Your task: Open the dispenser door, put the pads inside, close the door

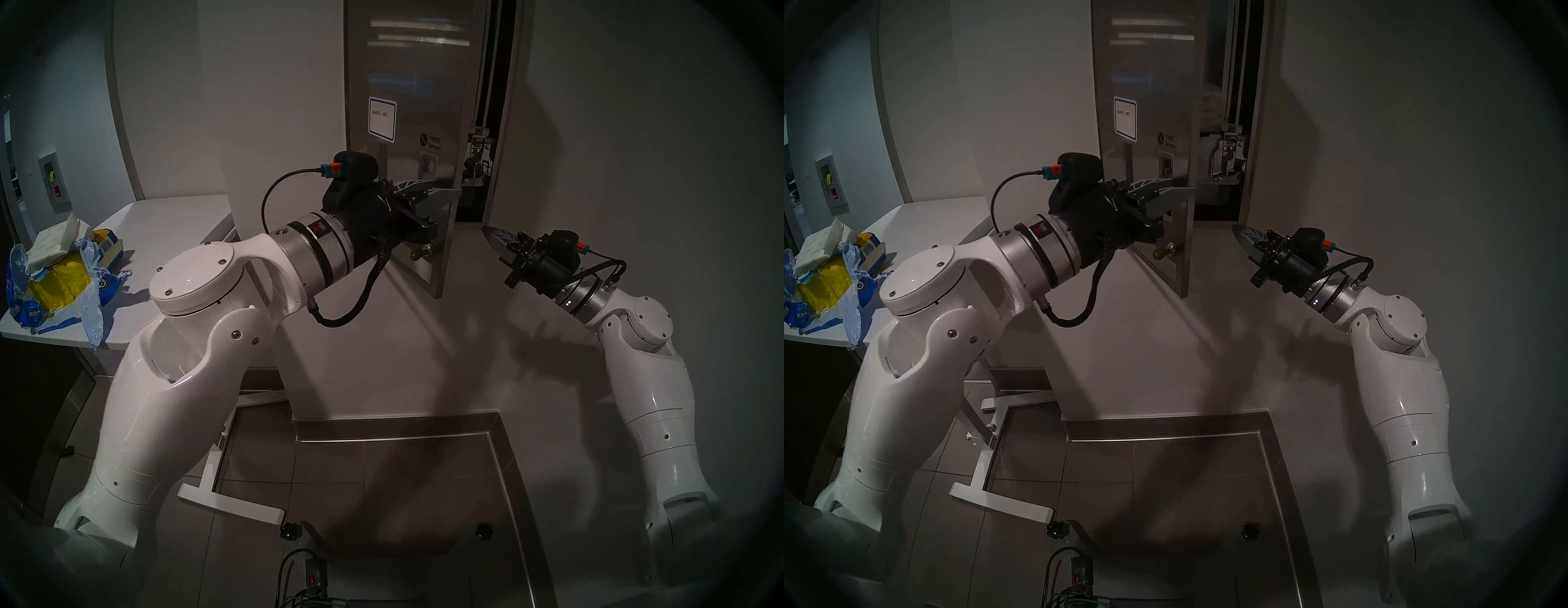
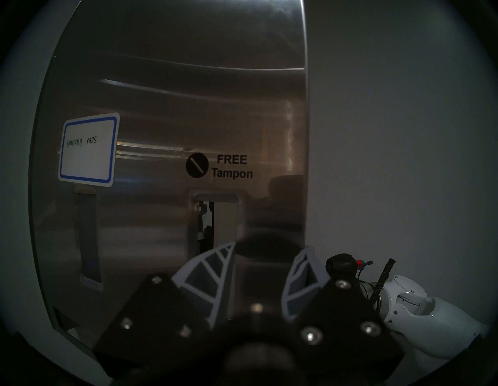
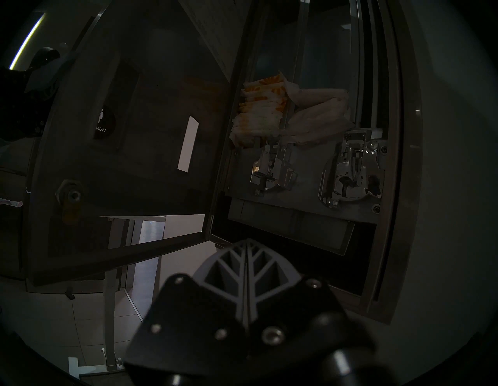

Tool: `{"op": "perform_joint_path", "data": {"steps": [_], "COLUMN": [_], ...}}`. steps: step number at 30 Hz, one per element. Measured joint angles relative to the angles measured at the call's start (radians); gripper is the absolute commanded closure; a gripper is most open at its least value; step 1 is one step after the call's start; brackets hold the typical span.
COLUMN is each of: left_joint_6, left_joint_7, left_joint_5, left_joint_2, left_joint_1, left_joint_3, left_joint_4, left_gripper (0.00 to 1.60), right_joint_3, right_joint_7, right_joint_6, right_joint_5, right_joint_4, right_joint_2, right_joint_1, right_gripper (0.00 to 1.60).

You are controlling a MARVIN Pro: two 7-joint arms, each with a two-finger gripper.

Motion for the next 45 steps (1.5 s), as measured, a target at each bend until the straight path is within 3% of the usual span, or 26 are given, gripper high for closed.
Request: {"op": "perform_joint_path", "data": {"steps": [13,21,29,38,42,45], "left_joint_6": [-0.035,-0.044,-0.062,-0.090,-0.097,-0.100], "left_joint_7": [-0.048,0.093,0.184,0.208,0.193,0.184], "left_joint_5": [-0.022,0.010,-0.010,-0.090,-0.130,-0.147], "left_joint_2": [0.118,0.205,0.261,0.276,0.254,0.236], "left_joint_1": [0.014,0.045,0.122,0.238,0.303,0.334], "left_joint_3": [-0.059,-0.201,-0.335,-0.475,-0.547,-0.562], "left_joint_4": [-0.011,0.140,0.168,0.131,0.118,0.113], "left_gripper": [1.60,1.60,1.60,1.60,1.60,1.60], "right_joint_3": [-0.001,-0.006,-0.007,-0.001,0.003,0.003], "right_joint_7": [0.031,0.048,0.054,0.047,0.041,0.036], "right_joint_6": [0.012,0.019,0.029,0.047,0.065,0.076], "right_joint_5": [0.001,0.001,0.001,0.002,0.005,0.007], "right_joint_4": [-0.006,-0.008,-0.013,-0.037,-0.071,-0.091], "right_joint_2": [0.002,0.000,-0.011,-0.022,-0.027,-0.031], "right_joint_1": [-0.001,-0.002,-0.002,-0.008,-0.016,-0.019], "right_gripper": [1.60,1.60,1.60,1.60,1.60,1.60]}}
